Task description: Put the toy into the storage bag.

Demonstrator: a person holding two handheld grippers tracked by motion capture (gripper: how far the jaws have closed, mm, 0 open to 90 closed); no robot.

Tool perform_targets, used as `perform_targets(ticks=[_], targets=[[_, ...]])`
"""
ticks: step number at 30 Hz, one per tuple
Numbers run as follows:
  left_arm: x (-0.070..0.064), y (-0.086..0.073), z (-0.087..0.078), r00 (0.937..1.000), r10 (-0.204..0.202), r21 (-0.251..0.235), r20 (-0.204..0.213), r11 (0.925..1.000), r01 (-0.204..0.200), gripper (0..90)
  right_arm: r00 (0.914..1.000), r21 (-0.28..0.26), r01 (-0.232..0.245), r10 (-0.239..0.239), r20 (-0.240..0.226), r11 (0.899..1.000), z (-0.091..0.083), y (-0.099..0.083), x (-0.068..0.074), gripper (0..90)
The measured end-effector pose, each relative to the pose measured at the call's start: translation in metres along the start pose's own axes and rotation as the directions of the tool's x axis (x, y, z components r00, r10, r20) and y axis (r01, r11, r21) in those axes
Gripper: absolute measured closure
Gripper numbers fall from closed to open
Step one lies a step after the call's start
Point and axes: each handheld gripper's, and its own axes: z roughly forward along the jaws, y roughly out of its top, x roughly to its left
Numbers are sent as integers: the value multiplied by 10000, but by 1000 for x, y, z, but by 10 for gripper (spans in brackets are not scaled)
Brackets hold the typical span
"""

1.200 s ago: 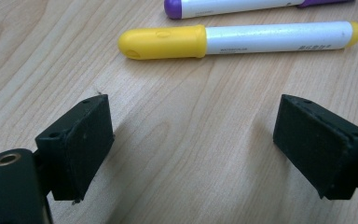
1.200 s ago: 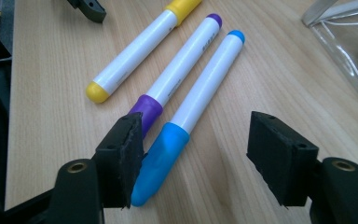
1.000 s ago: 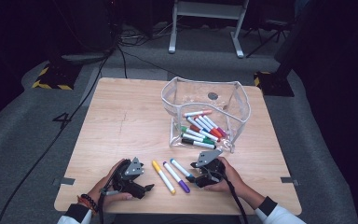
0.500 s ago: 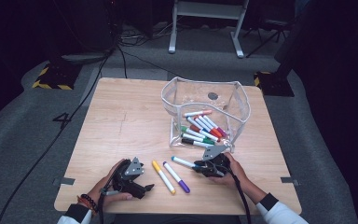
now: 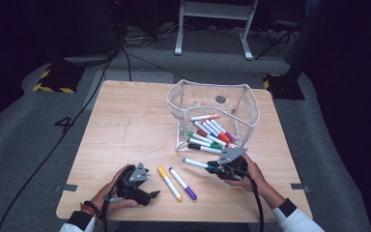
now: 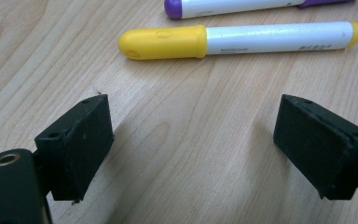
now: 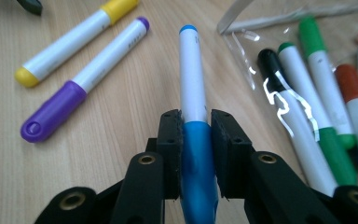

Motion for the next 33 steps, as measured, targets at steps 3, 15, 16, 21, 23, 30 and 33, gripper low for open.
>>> perform_targets(ticks=[3,15,16,21,23,30,33], targets=[[0,0,0,10000,3,-14,12,10000,-3,121,9999,-287,163,-162,33,9995,-12,7,-1,747],[0,0,0,10000,9,-10,16,10000,-9,121,9965,-1117,828,-806,238,9903,-66,42,-11,747],[0,0,0,10000,9,-12,15,10000,-9,121,9953,-1163,942,-907,349,9887,-72,46,-13,747],[0,0,0,10000,9,-13,18,10000,-9,121,9926,-1458,1124,-1042,629,9829,-93,64,-20,747],[0,0,0,10000,9,-14,16,10000,-9,121,9910,-1488,1210,-1108,746,9814,-99,69,-22,747],[0,0,0,10000,16,-9,14,10000,-16,121,9872,-1760,1273,-1075,1175,9761,-119,89,-41,747],[0,0,0,10000,9,-11,17,10000,-9,121,9863,-1707,1153,-924,1366,9786,-122,94,-53,747]])
